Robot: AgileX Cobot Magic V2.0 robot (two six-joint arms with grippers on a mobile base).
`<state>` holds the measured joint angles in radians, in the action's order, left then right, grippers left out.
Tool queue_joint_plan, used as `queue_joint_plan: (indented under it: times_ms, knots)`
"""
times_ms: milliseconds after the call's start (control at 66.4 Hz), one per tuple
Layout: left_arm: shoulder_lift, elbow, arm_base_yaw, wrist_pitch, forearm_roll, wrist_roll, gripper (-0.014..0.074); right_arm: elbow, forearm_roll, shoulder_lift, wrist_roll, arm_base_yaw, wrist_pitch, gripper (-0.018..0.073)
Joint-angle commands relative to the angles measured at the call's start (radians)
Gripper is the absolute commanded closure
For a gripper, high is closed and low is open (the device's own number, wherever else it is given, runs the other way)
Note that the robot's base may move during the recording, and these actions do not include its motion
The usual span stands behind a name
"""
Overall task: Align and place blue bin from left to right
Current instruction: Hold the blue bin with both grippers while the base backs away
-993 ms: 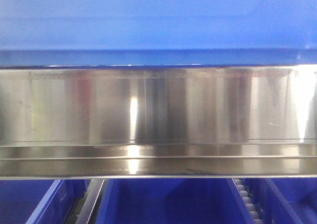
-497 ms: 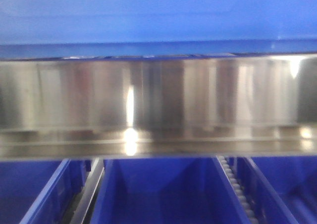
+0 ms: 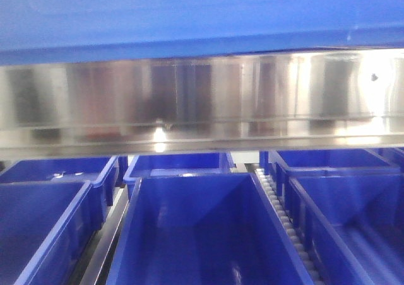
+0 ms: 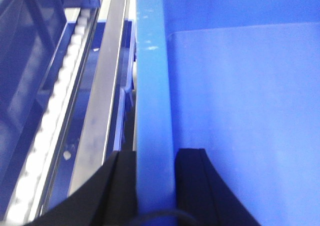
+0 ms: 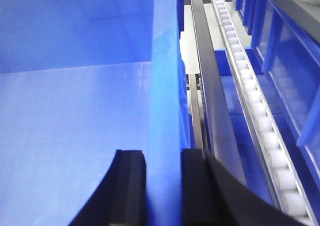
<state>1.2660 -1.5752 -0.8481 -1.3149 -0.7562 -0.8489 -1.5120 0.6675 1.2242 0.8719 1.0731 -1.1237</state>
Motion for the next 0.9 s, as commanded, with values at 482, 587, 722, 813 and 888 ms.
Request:
queue_joint_plan:
  times_ms: [482,587,722,813,888]
  knots:
    - [0.001,-0.017,-0.012,0.094,0.030,0.007,0.0707,-0.009,-0.009,-0.003,-0.012,0.017,0.220,0.0639]
    - [0.001,-0.017,-0.012,0.094,0.030,0.007,0.0707,-0.009,-0.009,-0.003,-0.012,0.017,0.220,0.0639]
    - [0.001,-0.017,-0.012,0.094,0.030,0.007,0.0707,-0.009,-0.009,-0.003,-0.012,0.017,0.220,0.0639]
    - [0.001,-0.017,-0.012,0.094,0.030,0.007,0.0707,-0.009,-0.009,-0.003,-0.012,0.017,0.220,0.0639]
    - [0.001,-0.017,-0.012,0.094,0.030,0.007,0.0707,-0.009,-0.009,-0.003,-0.012,0.017,0.220,0.0639]
